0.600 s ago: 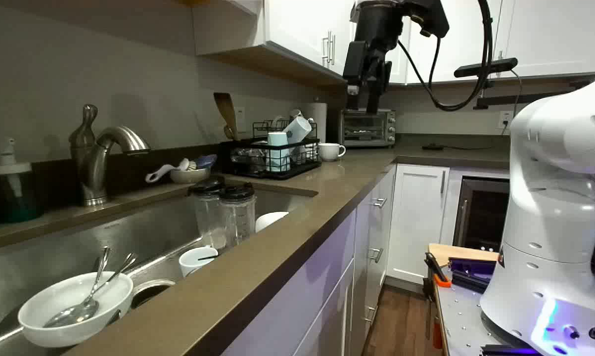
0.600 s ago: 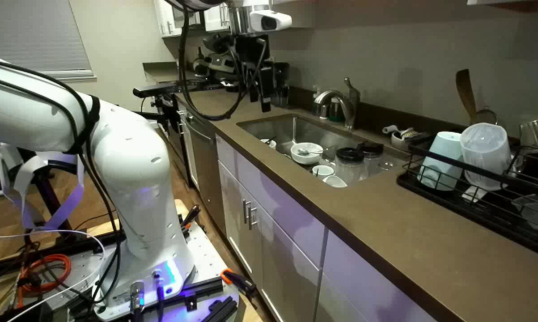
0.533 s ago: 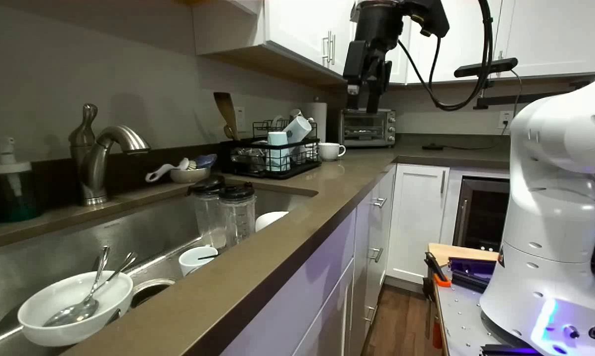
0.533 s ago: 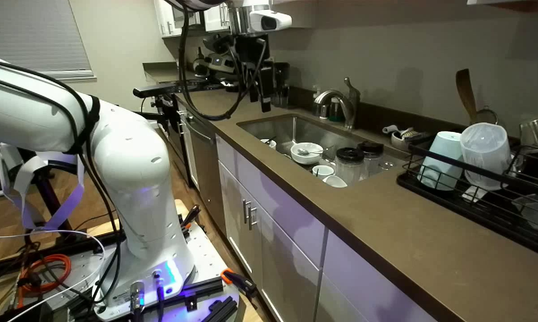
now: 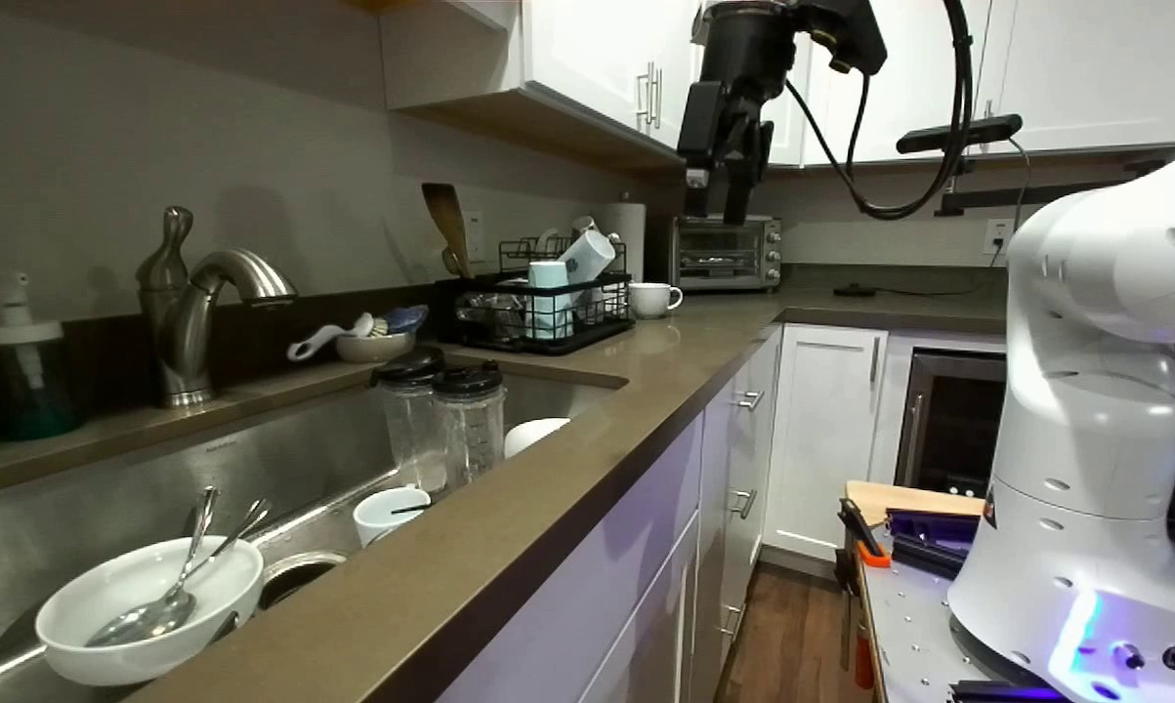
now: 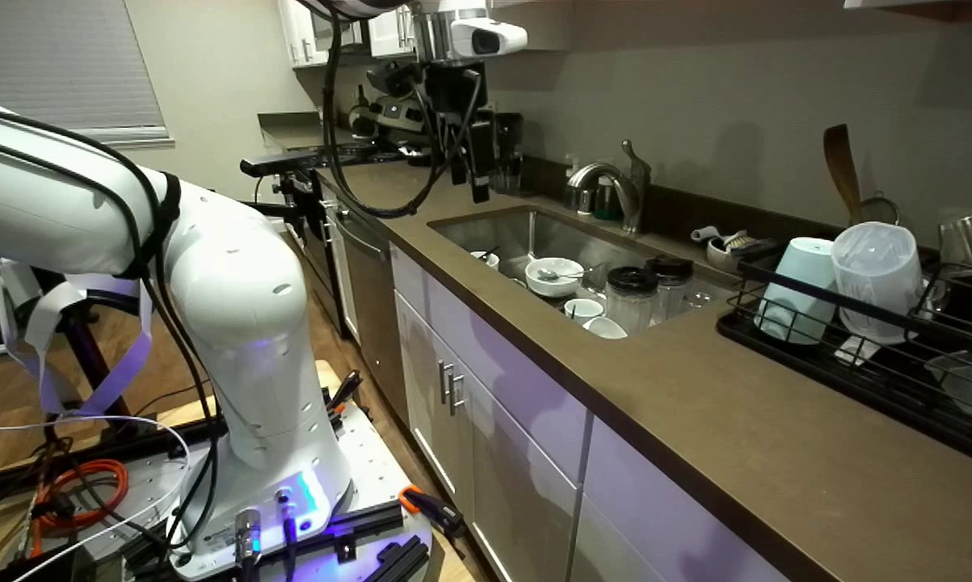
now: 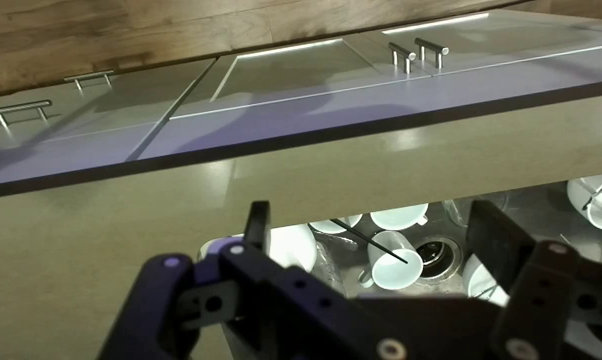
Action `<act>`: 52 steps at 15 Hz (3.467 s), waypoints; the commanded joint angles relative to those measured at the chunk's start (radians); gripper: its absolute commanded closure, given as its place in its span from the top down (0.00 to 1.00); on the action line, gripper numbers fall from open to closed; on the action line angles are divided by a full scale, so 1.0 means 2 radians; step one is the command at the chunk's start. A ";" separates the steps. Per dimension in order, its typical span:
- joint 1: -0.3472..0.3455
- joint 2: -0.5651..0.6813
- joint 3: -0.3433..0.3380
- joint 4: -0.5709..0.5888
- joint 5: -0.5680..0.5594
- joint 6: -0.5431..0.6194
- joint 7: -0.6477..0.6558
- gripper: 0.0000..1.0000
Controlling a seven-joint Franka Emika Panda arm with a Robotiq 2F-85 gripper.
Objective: Open the tap
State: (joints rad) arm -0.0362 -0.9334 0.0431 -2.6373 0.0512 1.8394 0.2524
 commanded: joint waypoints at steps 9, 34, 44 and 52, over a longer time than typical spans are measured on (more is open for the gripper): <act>0.016 0.055 0.007 0.000 0.013 0.214 -0.022 1.00; 0.106 0.239 0.004 -0.023 0.019 0.743 -0.031 1.00; -0.031 0.340 0.124 0.063 0.019 0.802 -0.056 1.00; -0.106 0.365 0.185 0.097 0.009 0.796 -0.047 1.00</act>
State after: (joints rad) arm -0.2485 -0.2040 0.4122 -2.4432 0.0697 3.4304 0.1582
